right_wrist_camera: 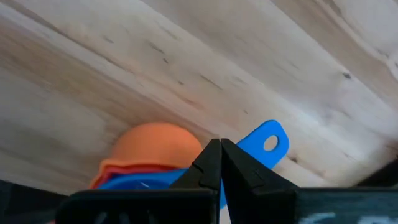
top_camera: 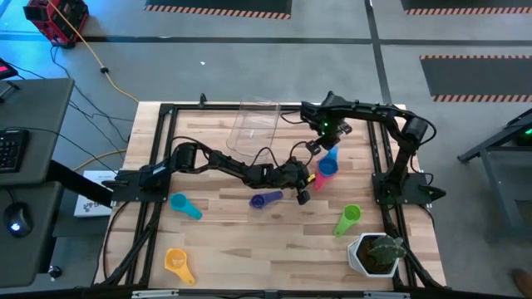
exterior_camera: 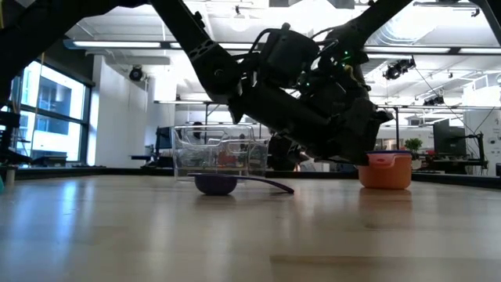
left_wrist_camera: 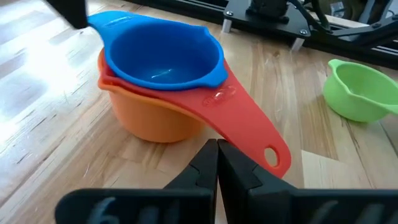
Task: Nest measuring cups in basket
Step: Stack the blue measuring cup on top of the pink measuring cup
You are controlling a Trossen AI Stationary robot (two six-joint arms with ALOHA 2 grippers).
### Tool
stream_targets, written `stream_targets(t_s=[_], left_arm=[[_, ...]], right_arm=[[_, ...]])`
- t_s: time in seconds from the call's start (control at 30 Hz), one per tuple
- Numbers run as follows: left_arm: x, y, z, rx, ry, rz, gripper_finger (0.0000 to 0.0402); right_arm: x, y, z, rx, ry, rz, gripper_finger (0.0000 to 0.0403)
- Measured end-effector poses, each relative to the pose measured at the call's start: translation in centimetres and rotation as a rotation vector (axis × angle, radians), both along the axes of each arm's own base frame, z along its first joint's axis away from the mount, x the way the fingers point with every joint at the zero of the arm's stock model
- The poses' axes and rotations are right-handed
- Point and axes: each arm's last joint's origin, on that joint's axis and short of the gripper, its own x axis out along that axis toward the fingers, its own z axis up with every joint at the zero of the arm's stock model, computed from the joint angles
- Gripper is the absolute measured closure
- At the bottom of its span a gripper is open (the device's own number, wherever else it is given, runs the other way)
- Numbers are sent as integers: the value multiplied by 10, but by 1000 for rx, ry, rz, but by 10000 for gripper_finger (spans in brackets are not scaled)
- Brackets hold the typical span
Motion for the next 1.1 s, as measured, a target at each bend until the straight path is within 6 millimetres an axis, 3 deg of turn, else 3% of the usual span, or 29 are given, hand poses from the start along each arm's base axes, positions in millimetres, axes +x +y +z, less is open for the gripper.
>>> stream_targets(t_s=[0.3, 0.53, 0.77, 1.1], left_arm=[[0, 0, 0, 0, 0, 0, 401], [0, 0, 0, 0, 0, 0, 401], [0, 0, 0, 0, 1, -1, 401], [0, 0, 0, 0, 1, 0, 401]], right_arm=[[-12, 7, 14, 20, 62, 9, 403], [-11, -6, 25, -141, -54, -32, 403], [-25, -27, 3, -141, -141, -132, 403], [-30, -25, -15, -107, -182, -129, 403]])
